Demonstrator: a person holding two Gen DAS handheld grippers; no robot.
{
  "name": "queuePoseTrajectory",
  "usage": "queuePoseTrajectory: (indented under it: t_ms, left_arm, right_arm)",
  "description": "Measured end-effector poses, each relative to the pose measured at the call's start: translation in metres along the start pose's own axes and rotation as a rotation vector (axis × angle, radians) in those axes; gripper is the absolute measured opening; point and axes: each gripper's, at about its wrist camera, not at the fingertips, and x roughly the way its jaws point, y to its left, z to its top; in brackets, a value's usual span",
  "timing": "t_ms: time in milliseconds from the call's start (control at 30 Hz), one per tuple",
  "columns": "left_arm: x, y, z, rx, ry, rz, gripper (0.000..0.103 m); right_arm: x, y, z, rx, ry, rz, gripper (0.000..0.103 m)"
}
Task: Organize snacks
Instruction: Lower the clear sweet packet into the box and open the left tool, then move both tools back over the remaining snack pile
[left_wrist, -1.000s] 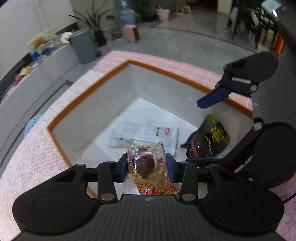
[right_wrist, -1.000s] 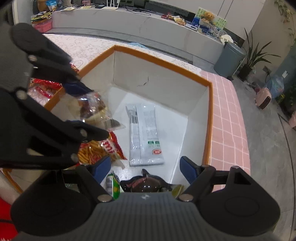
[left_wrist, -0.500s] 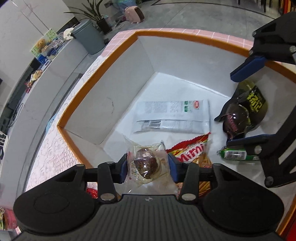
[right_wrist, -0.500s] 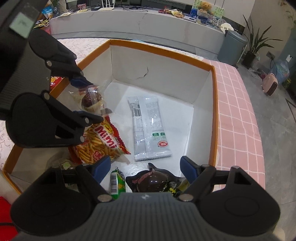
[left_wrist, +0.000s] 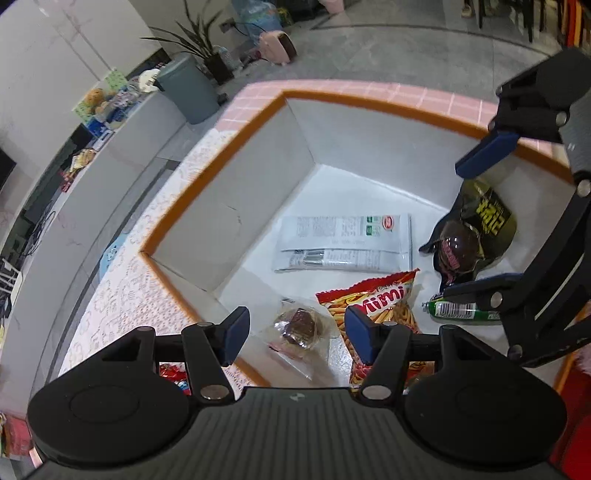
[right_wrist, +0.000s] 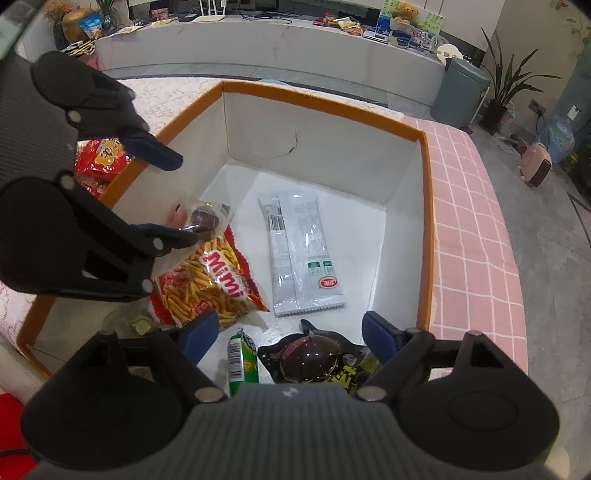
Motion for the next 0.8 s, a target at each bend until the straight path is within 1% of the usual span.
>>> queuePoseTrajectory:
  t_ms: [67, 200, 300, 433, 533, 667, 800]
  left_arm:
    - [-0.01, 0.004, -0.003, -0.033, -0.016, -0.001, 0.07]
    - [-0.031, 0.015, -0.011, -0.131, -0.038, -0.041, 0.07]
    - [-0.049, 0.021, -0.019, -0.186, -0.066, -0.046, 0.07]
    - [-0.07, 0.028, -0.031, -0.264, -0.087, -0.025, 0.07]
    - [-0.083, 0.037, -0.044, -0.342, -0.085, -0.011, 0.07]
    - [-0.101, 0.053, -0.067, -0.472, -0.111, 0.005, 0.07]
    - [-0.113, 0.067, -0.095, -0.58, -0.141, 0.063, 0.07]
  right_arm:
    - [-0.003, 0.002, 0.001, 0.006, -0.007, 0.002, 0.087]
    - [-0.011, 0.01, 0.004, 0.012, -0.013, -0.004, 0.088]
    - [-0.018, 0.016, 0.007, 0.026, -0.019, -0.005, 0.088]
    - [-0.03, 0.024, 0.011, 0.065, -0.043, 0.023, 0.088]
    - [-0.04, 0.033, 0.014, 0.095, -0.07, 0.053, 0.088]
    - [-0.05, 0.05, 0.016, 0.13, -0.111, 0.117, 0.088]
    - [-0.054, 0.073, 0.017, 0.152, -0.156, 0.175, 0.088]
